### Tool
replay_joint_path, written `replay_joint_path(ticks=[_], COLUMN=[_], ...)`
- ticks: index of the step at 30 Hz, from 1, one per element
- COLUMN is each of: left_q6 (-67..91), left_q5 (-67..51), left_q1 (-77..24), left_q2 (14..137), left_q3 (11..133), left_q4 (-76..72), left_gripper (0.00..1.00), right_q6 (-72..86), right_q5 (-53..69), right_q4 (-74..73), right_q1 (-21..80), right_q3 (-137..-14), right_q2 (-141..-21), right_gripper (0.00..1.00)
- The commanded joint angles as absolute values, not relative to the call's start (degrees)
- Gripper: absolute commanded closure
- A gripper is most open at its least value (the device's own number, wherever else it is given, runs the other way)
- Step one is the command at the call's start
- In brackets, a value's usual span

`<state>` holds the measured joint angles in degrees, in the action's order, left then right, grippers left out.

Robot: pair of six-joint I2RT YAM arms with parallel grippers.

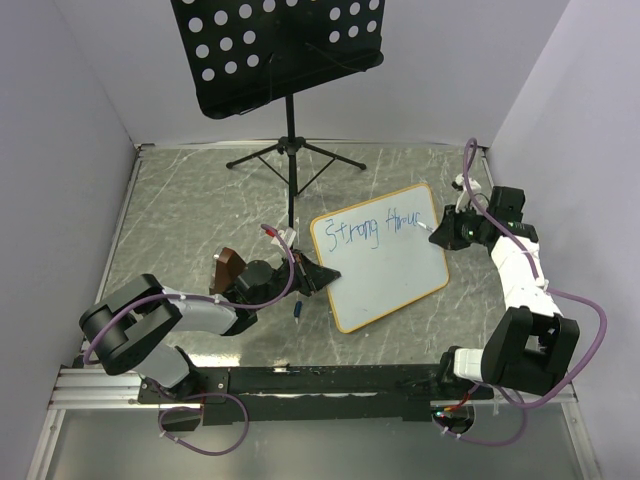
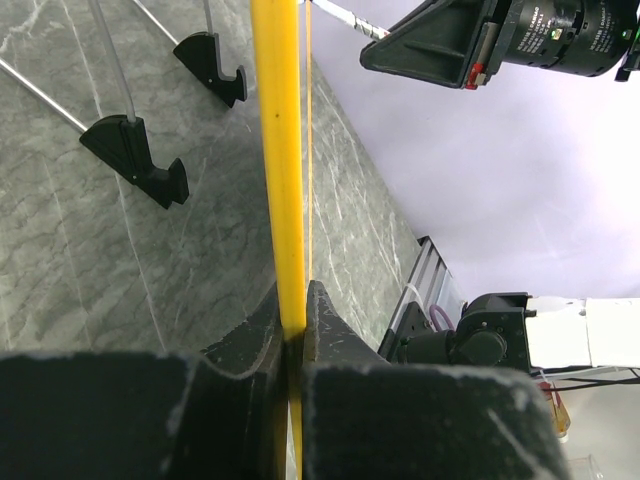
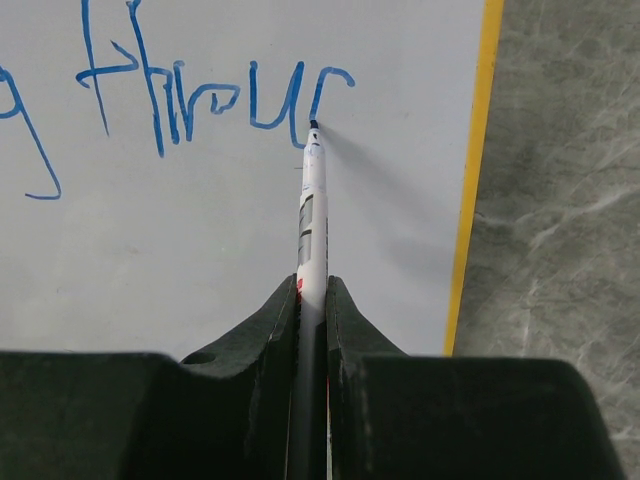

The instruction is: Write a sentence on the whiteboard

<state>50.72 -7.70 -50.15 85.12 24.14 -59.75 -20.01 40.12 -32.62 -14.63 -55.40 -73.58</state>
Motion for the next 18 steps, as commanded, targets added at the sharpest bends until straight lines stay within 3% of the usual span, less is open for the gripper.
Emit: replay_joint_path(ticks=[1, 18], left_q6=[47.72, 47.73], left_q5=[-9.93, -10.37], left_q1=[-50.54, -50.54], left_q2=[83.94, 84.55], left_q3=[25.49, 26.02], left_q4=[-65.13, -65.04], left_gripper=[0.99, 0.99], right_q6=[-20.92, -18.1], right_q5=[38.5, 38.14], right_q4=[-32.35, -29.88], right_q1=[-15.29, -15.47], right_q3=[-55.19, -62.05], right_q2=[-72.16, -76.9], right_gripper=[1.0, 1.0])
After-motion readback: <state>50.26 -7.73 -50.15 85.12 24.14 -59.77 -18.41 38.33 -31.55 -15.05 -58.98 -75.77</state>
